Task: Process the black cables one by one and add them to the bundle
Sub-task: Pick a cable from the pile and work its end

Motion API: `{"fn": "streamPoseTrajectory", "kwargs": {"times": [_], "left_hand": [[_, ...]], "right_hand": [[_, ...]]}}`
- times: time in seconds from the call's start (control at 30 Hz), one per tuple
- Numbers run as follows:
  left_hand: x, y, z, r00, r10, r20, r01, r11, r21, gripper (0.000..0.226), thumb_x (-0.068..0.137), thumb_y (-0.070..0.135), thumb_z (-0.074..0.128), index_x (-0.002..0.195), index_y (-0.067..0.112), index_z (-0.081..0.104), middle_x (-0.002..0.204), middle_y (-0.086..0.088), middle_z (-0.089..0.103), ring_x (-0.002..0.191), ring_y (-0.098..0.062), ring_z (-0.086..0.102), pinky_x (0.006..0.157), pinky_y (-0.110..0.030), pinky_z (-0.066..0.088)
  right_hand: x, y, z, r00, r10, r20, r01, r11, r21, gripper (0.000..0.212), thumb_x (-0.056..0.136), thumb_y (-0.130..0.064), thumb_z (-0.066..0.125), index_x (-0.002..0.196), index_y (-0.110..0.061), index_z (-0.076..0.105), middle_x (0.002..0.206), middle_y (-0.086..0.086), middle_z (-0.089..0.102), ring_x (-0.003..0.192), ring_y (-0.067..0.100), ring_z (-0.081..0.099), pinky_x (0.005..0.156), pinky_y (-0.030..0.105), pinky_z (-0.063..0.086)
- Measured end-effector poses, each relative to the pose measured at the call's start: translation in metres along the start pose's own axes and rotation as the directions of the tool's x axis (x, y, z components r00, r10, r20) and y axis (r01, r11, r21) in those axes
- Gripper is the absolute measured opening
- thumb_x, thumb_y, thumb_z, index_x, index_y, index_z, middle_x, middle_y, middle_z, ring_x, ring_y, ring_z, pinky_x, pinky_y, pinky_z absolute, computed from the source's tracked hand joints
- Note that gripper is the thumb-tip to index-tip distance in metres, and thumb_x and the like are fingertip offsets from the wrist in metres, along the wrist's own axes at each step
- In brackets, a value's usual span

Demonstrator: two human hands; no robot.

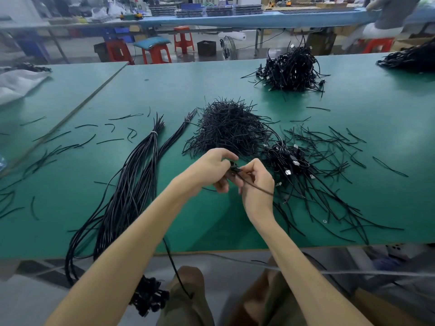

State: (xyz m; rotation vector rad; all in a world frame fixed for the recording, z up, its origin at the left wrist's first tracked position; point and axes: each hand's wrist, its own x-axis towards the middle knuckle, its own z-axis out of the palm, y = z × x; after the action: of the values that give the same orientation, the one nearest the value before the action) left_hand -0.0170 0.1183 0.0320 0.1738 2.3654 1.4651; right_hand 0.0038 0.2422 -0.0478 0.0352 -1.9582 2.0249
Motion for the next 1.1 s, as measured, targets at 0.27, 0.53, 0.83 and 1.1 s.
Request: {"fn": "streamPoseTrajectory", "kwargs": {"times": [0.27,0.53,0.83,1.1], "left_hand": [[-0.013,-0.009,-0.026,0.931,0.157,0.331,-0.212,0.968,0.136,0.043,0.105,-0.006,0.036,0.142,0.013,0.049,0.091,0.000,0.074,0.073,-0.018,0.067,0.064,-0.027,0.051],[-0.008,-0.027,-0.010,0.951,0.291,-0.109,-0.158,0.754,0.637,0.024,0.100,0.047,0.058,0.104,0.025,0.065,0.104,0.002,0.043,0.085,-0.017,0.053,0.070,-0.036,0.046],[-0.009,-0.024,0.011,0.953,0.101,-0.285,0.079,0.826,0.558,0.051,0.101,0.044,0.037,0.079,0.008,0.067,0.064,-0.006,0.072,0.053,-0.024,0.070,0.061,-0.033,0.057],[0.000,-0.030,-0.005,0.985,0.030,-0.171,0.025,0.950,0.310,0.035,0.108,0.036,0.046,0.086,0.010,0.058,0.072,-0.007,0.067,0.051,-0.023,0.061,0.049,-0.025,0.045]], "right_hand": [[0.002,0.004,0.000,0.999,0.020,0.038,-0.019,1.000,-0.024,0.029,0.081,0.004,0.048,0.067,-0.021,0.045,0.058,-0.002,0.047,0.060,0.021,0.037,0.053,0.040,0.030],[0.003,0.008,-0.001,0.999,0.001,0.054,0.007,0.989,-0.146,0.045,0.088,0.014,0.049,0.068,-0.027,0.050,0.060,-0.002,0.060,0.051,0.021,0.045,0.048,0.035,0.035],[-0.001,0.006,0.000,0.993,-0.034,0.112,0.057,0.976,-0.208,0.032,0.086,0.010,0.050,0.071,-0.017,0.049,0.061,-0.011,0.062,0.054,0.008,0.045,0.056,0.031,0.037],[-0.009,-0.002,0.003,0.979,-0.161,0.126,0.196,0.916,-0.349,0.013,0.099,-0.023,0.066,0.105,-0.028,0.056,0.089,-0.010,0.062,0.068,0.014,0.058,0.063,0.032,0.048]]}}
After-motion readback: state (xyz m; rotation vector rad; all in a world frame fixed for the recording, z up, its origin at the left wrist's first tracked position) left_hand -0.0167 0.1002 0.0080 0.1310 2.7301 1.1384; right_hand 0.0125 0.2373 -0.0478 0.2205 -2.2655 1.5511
